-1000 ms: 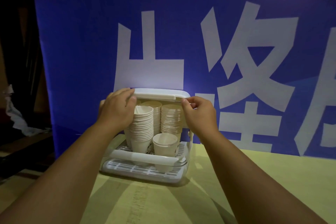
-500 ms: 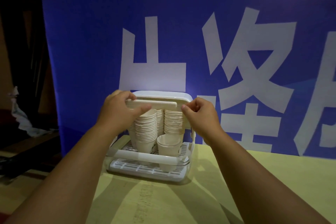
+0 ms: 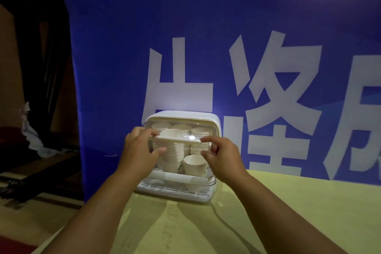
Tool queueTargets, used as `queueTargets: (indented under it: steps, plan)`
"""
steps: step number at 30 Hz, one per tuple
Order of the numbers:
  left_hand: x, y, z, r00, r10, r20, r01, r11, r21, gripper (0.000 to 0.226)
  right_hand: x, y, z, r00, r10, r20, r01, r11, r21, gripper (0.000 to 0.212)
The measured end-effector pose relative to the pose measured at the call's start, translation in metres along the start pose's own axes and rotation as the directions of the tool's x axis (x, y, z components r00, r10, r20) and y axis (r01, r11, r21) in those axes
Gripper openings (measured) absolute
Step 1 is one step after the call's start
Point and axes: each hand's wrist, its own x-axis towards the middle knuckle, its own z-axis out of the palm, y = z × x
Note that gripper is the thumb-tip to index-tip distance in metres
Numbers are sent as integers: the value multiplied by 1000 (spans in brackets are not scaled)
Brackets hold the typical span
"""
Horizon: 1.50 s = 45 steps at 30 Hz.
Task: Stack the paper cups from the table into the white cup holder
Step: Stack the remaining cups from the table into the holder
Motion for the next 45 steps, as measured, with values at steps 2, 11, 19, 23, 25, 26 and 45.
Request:
queueTargets:
  steps: [2,11,19,23,25,26,45]
  plan:
    - [1,1,7,999,11,-45,-8,998,66,47,3,-2,3,1000,-12,-29,12,1000,-28,32]
    - [8,7,36,969,31,-244,28,971,235,54,9,2,7,997,-53,-59,50,997,-54,26]
    - [3,0,25,980,87,-179,-25,946,324,47,5,0,-3,995,-81,65,89,987,-131,28]
    - [-2,-6,3,999,43,-2,-41,963,267,45,1,-1,-3,991,-78,109,98,976,-196,31]
    - [-5,-9,-6,998,40,49,-50,973,227,42,-2,-2,-4,988,-84,132,114,963,-244,30]
    - [-6,-9,-8,997,45,65,-58,975,214,41,-3,-3,-4,985,-85,151,124,956,-268,27]
    - [-16,13,-16,971,-2,237,-73,949,306,50,-16,-5,4,969,8,246,102,898,-429,28]
